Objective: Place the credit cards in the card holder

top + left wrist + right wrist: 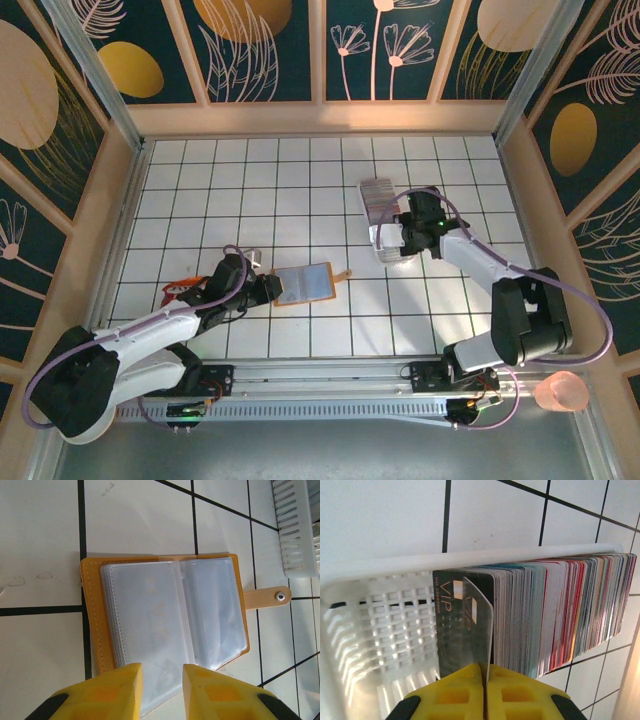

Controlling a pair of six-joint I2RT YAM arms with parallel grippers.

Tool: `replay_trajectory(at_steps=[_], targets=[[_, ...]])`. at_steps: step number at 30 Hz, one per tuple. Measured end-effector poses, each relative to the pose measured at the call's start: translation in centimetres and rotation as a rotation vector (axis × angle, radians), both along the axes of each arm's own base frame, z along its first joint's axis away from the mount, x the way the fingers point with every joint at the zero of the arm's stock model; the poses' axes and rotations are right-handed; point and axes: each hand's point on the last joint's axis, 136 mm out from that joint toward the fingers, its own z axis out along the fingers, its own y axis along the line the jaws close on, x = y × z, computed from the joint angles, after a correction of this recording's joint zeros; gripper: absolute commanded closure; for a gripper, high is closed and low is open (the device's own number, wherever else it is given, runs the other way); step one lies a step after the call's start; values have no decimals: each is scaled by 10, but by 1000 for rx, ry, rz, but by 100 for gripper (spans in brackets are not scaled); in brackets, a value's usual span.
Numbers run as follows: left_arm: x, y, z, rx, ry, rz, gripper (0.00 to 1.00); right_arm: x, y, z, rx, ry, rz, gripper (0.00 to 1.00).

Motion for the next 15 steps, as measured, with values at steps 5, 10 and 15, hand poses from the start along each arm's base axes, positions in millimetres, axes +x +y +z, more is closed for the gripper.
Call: replay_trajectory(at_steps=[5,10,15], targets=[[1,1,-1,7,-3,7,72,-12,0,16,19,1,-39,100],[4,5,1,20,-18,27,70,-34,14,37,79,16,-99,100],[7,11,9,27,-51,58,67,-50,38,78,331,21,-318,100]])
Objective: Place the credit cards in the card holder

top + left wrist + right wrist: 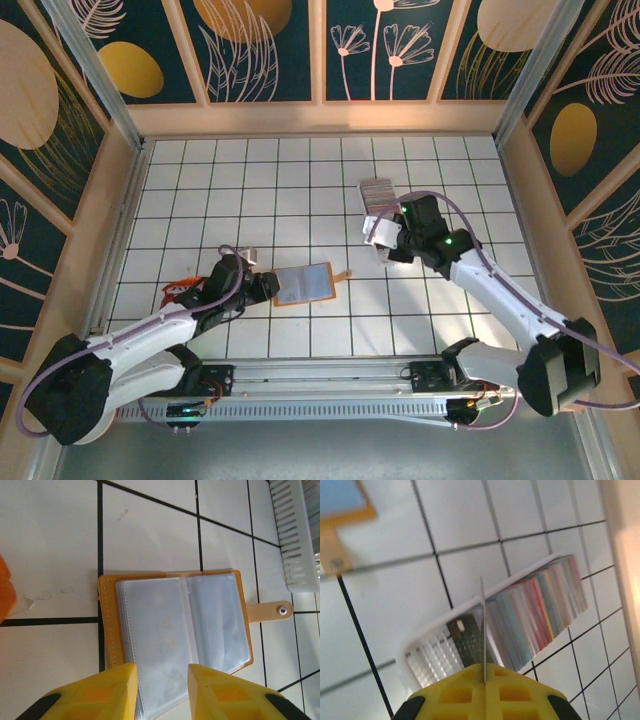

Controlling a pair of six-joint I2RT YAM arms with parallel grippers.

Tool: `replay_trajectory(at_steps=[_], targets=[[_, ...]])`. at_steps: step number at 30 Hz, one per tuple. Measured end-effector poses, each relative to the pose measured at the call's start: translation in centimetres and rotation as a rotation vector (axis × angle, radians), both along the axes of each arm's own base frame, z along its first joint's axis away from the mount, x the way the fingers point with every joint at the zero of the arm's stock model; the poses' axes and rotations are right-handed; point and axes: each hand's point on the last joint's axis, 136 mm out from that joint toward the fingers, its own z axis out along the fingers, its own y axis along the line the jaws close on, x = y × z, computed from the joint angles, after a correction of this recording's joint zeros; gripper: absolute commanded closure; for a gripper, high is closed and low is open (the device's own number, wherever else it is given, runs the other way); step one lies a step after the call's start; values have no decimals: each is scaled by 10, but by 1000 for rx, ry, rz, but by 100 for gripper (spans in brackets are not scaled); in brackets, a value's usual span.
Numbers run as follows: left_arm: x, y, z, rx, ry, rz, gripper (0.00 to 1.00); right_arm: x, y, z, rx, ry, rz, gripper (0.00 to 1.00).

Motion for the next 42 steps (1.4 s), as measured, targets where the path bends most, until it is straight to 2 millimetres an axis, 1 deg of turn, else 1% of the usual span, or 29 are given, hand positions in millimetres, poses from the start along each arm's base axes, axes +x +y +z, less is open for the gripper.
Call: replay_trajectory(at_steps=[2,4,6,7,9,10,12,14,16,18,20,23,28,34,42], targets=[[1,2,2,1,-8,15,66,1,8,21,175,7,-175,100],[3,5,3,2,-13,34,65,2,13,36,372,57,-352,100],[4,6,3,1,-11,48,65,2,22,43,576,152,-484,100],[5,6,3,1,-11,57,65,1,30,43,690,223,-531,100],[5,7,2,0,-3,68,65,-5,49,31,867,385,-592,100],[6,7,0,0,3,74,65,-10,59,19,942,485,-622,100],[6,8,-4,3,20,83,68,-23,78,-17,1011,683,-685,100],[6,7,-9,5,37,90,71,-38,96,-52,997,850,-743,100],[6,7,-13,7,50,94,73,-49,114,-73,963,958,-767,100],[6,6,-18,10,67,94,76,-55,133,-81,949,1037,-758,100],[5,5,-25,14,89,92,81,-55,149,-84,955,1092,-740,100],[2,4,-35,28,121,87,83,-48,163,-87,967,1131,-733,100],[1,5,-43,45,142,89,83,-44,171,-97,958,1156,-745,100],[1,5,-47,52,152,90,85,-46,172,-104,941,1163,-756,100],[1,5,-47,49,151,92,87,-56,175,-121,886,1186,-774,100]])
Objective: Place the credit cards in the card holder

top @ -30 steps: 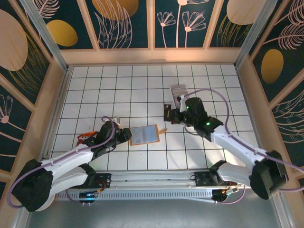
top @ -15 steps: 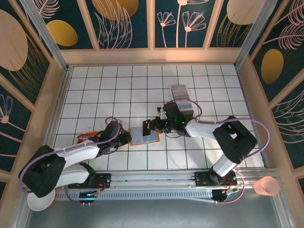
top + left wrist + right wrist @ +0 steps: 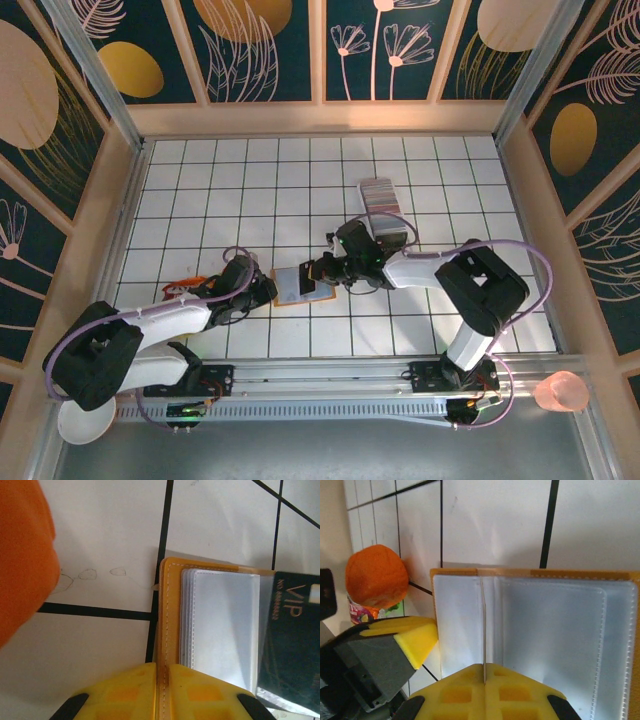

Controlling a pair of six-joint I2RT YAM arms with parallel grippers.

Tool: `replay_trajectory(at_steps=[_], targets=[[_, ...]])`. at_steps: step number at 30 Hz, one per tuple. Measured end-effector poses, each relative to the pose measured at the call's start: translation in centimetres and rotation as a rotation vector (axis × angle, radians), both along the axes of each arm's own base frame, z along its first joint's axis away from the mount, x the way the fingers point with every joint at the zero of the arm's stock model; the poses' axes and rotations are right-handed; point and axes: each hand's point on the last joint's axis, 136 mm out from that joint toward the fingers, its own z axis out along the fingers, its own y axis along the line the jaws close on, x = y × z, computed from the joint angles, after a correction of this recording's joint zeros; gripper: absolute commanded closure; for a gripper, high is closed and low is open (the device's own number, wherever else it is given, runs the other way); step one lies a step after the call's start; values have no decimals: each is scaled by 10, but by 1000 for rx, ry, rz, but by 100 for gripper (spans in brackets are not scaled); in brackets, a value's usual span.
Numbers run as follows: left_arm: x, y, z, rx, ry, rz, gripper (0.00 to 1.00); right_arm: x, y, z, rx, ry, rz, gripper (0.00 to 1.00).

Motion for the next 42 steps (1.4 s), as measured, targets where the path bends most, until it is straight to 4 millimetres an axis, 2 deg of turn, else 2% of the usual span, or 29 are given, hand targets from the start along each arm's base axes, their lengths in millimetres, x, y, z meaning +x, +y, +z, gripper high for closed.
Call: replay_trajectory(at_steps=[17,27,34,42], targets=[[0,0,0,0,0,1,90,-2,3,-5,-18,6,12,100],[-1,1,-2,-2,-3,1,92,-5,16,-2,45,37,14,100],[-1,1,-3,-1,-2,1,93,-6,16,-3,56,64,-1,100],[-1,1,-3,-1,-2,1,94,-7,17,-9,51,82,5,100]])
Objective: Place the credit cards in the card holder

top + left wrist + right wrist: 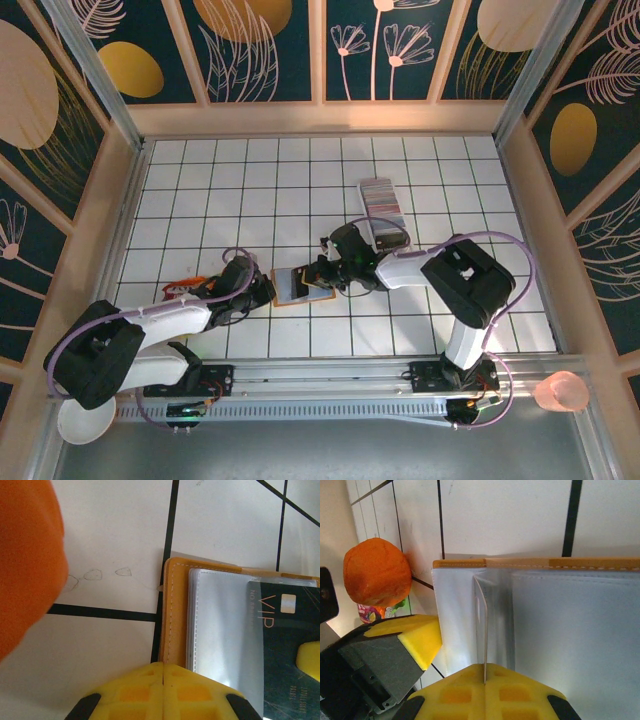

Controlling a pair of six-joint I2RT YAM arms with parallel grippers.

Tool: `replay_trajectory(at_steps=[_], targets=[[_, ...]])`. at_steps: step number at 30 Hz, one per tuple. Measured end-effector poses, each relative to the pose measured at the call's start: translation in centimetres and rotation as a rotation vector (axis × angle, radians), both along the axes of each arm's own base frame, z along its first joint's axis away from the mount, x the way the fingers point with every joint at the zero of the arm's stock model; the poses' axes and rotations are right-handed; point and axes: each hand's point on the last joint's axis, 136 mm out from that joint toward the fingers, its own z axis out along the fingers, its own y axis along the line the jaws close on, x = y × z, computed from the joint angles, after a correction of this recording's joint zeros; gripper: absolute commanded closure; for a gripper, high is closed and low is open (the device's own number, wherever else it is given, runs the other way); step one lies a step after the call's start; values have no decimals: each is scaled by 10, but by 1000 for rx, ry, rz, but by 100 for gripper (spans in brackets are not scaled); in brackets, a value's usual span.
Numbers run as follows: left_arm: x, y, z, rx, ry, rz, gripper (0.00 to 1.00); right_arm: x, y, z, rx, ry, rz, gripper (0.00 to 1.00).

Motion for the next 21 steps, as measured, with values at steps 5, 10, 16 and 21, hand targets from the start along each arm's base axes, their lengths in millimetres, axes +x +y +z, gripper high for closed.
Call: replay_trajectory(at_steps=[5,10,16,21], targets=[[0,0,0,0,0,0,95,0,4,2,16,0,12,100],[0,0,0,-1,-2,0,95,-1,6,3,29,7,19,100],[-1,1,0,-6,-9,0,95,-3,6,2,22,8,39,100],[-1,1,0,-5,-9,0,96,-6,8,3,27,11,53,100]])
